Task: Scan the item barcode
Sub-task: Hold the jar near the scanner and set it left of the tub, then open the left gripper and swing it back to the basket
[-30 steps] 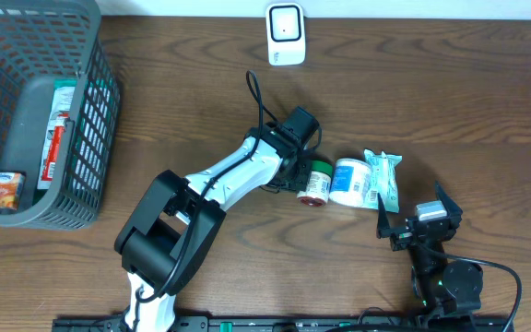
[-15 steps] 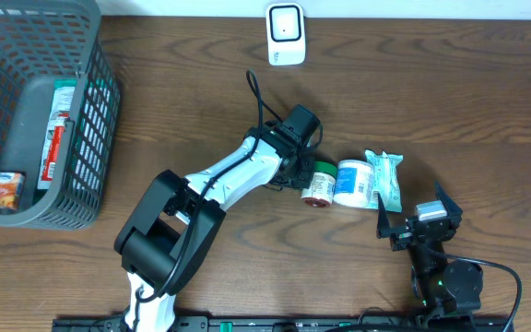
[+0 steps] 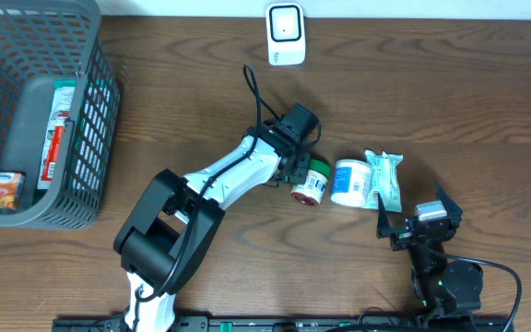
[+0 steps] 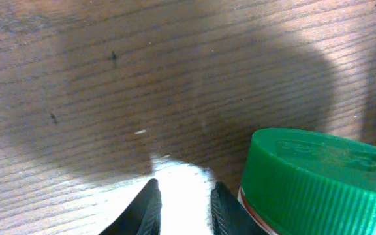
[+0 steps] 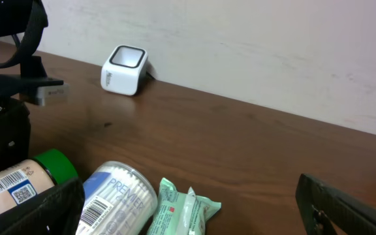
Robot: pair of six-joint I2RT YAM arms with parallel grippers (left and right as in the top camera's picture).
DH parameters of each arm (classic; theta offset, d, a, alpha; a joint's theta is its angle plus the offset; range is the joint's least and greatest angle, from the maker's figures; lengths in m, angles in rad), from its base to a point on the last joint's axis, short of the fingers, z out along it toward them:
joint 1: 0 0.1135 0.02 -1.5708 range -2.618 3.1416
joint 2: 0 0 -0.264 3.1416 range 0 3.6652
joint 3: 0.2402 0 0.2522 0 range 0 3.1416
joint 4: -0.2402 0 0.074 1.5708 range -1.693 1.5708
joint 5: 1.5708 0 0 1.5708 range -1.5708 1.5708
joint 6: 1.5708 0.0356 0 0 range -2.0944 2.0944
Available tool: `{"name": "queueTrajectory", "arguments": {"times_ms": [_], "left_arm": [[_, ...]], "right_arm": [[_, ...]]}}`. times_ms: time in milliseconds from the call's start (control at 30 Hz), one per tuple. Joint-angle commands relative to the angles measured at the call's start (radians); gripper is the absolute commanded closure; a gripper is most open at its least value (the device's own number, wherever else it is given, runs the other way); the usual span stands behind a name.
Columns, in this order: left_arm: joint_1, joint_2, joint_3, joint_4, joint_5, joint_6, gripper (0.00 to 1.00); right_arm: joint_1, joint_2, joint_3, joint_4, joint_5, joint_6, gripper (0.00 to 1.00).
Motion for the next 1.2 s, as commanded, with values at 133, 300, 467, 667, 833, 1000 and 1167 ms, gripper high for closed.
{"name": "queueTrajectory", "arguments": {"times_ms": [133, 300, 467, 667, 833, 1000, 1167], "left_arm": [[0.010, 0.010, -0.004, 0.001, -0.082, 0.010, 0.76], [0.019, -0.013, 0.008, 0.000, -0.089, 0.010, 0.75], [0.029, -0.030, 0.011, 0.000, -0.093, 0.010, 0.75], [0.043, -0.031, 0.013, 0.000, -0.096, 0.010, 0.75], [0.072, -0.055, 0.042, -0.020, -0.097, 0.029, 0.75], [0.114, -0.137, 0.118, -0.097, -0.108, 0.063, 0.75], [0.176, -0.283, 0.279, -0.258, -0.242, 0.129, 0.71]], "right_arm": [[0.006, -0.005, -0.002, -0.004, -0.002, 0.000, 0.01], [0.006, -0.005, -0.002, -0.004, -0.002, 0.000, 0.01], [0.006, -0.005, -0.002, -0.004, -0.002, 0.000, 0.01], [0.006, -0.005, -0.002, -0.004, -0.002, 0.000, 0.01], [0.006, -0.005, -0.002, -0.004, -0.002, 0.000, 0.01], [0.006, -0.005, -0.002, -0.004, -0.002, 0.000, 0.01], [0.006, -0.005, -0.002, -0.004, -0.002, 0.000, 0.01]]}}
